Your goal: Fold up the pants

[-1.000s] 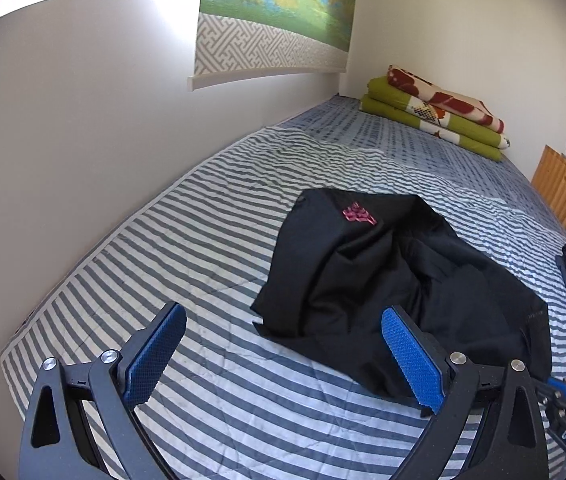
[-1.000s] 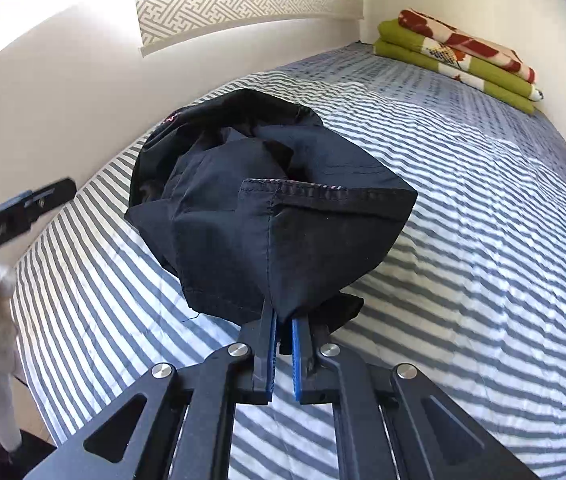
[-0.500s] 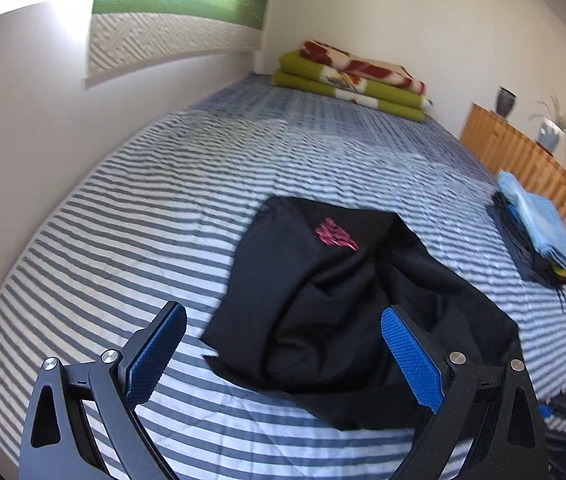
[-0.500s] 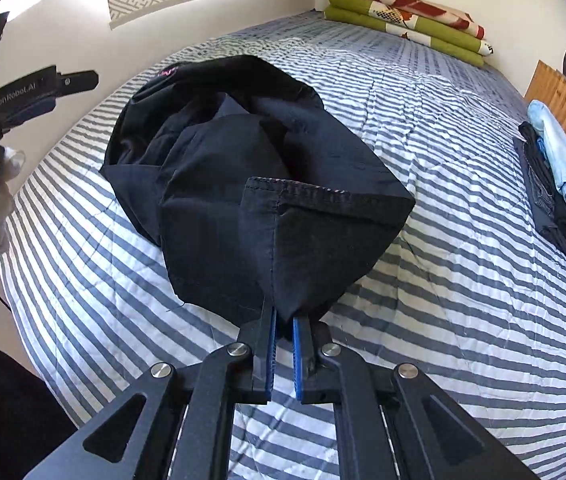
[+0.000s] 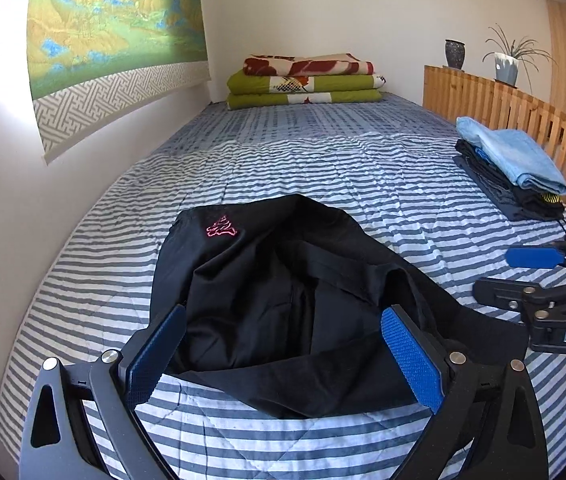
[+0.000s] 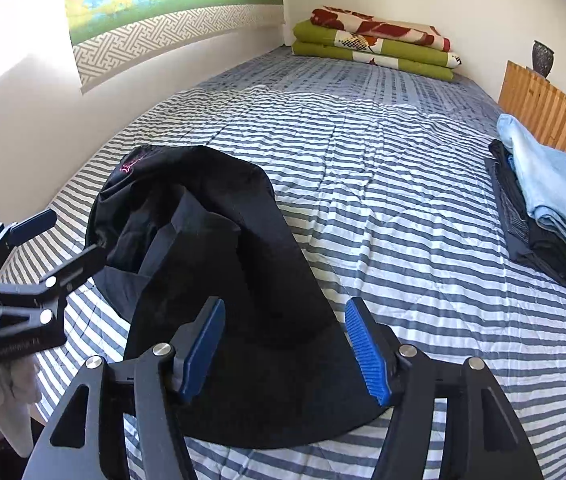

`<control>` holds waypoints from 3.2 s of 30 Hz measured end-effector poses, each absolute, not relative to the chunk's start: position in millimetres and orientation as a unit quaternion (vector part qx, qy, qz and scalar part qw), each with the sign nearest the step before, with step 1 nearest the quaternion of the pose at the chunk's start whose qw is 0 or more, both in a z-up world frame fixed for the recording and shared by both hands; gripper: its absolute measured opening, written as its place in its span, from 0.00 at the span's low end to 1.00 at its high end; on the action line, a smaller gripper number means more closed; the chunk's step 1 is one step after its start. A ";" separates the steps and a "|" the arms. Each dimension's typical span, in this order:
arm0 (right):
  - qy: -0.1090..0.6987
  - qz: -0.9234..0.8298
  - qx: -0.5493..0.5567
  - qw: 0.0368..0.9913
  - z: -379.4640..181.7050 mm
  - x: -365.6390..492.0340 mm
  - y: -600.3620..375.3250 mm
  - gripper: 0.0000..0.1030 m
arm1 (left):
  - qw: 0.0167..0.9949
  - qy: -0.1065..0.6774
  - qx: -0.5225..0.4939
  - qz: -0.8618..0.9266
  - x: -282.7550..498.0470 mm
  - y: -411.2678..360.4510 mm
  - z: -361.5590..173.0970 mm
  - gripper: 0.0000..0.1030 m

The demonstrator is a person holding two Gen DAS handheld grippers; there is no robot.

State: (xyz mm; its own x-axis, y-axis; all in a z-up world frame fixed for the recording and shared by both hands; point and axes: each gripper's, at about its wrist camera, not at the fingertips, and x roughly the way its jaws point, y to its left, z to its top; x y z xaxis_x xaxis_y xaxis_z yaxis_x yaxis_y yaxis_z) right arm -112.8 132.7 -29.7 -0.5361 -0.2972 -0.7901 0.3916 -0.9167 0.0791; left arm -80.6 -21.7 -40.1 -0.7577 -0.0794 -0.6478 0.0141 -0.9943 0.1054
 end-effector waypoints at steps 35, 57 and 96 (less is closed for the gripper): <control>0.154 -0.847 0.416 0.294 -50.0 -147.9 -11.3 0.00 | 0.198 0.087 0.321 -0.922 -58.3 -218.6 -30.7 0.97; 0.063 -0.813 0.483 0.319 -71.4 -198.8 -74.6 0.63 | 0.199 0.162 0.354 -0.899 -62.4 -276.5 -49.8 0.97; -0.088 -0.787 0.558 0.247 -42.3 -8.5 329.6 0.34 | -0.104 0.067 0.422 -0.898 -86.1 -10.6 -79.2 0.97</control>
